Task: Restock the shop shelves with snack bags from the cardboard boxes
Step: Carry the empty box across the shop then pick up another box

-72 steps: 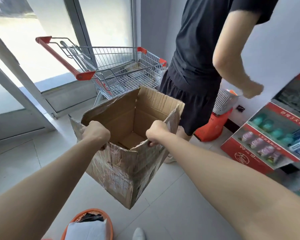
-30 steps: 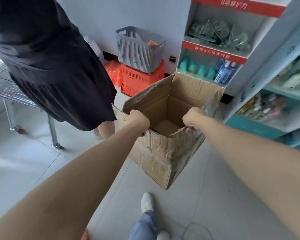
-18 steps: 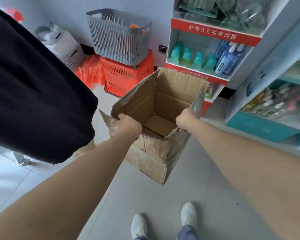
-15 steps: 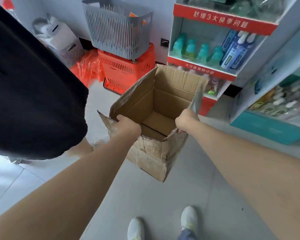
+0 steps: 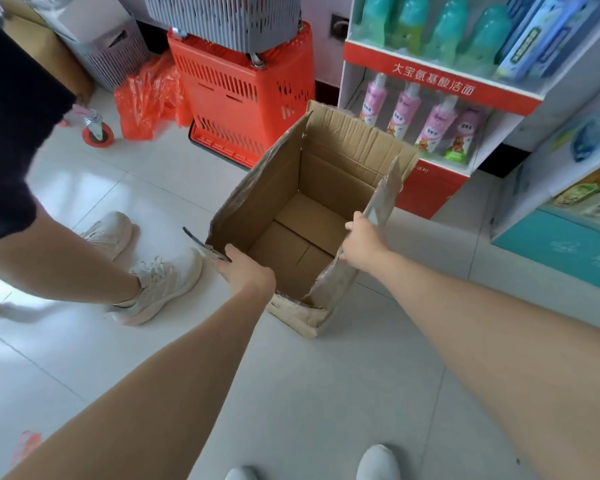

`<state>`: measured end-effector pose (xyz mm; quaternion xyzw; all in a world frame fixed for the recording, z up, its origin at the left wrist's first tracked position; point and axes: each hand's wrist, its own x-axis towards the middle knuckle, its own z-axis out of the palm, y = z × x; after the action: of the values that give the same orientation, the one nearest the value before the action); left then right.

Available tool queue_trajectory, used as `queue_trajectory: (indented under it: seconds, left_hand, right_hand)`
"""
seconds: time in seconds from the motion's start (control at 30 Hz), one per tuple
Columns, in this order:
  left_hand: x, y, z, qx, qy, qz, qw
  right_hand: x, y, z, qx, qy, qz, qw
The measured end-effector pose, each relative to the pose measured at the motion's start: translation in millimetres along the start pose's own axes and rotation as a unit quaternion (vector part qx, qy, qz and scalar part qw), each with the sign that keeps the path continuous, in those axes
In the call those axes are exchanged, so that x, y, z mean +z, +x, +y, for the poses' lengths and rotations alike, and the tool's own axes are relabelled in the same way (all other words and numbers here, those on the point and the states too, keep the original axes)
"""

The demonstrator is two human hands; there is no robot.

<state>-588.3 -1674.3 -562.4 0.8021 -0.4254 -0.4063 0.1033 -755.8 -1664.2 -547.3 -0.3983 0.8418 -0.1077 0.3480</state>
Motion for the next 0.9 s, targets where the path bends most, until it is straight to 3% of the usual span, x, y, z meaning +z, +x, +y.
queue_trajectory:
  seconds: [0.17, 0.3, 0.43, 0.57, 0.77, 0.9]
  left_hand:
    - [-2, 18, 6, 0.007, 0.023, -0.057, 0.998]
    - [-26, -12, 37, 0.028, 0.145, -0.047, 0.988]
    - [-64, -65, 83, 0.129, 0.181, -0.052, 0.974]
    - [-120, -140, 142, 0.251, 0.219, -0.092, 0.938]
    - [-219, -264, 193, 0.367, 0.322, -0.148, 0.860]
    - [-289, -327, 191, 0.368, 0.349, -0.122, 0.853]
  right_hand:
    - [-1, 7, 8, -0.014, -0.011, 0.002, 1.000]
    - [-26, -19, -1, -0.016, 0.008, 0.020, 1.000]
    - [-83, -66, -25, -0.053, -0.007, 0.003, 0.999]
    - [-160, -131, -56, -0.122, -0.059, -0.026, 0.990]
    - [-271, -244, -106, -0.207, -0.188, -0.077, 0.957]
    - [-310, -307, -148, -0.304, -0.306, -0.089, 0.898]
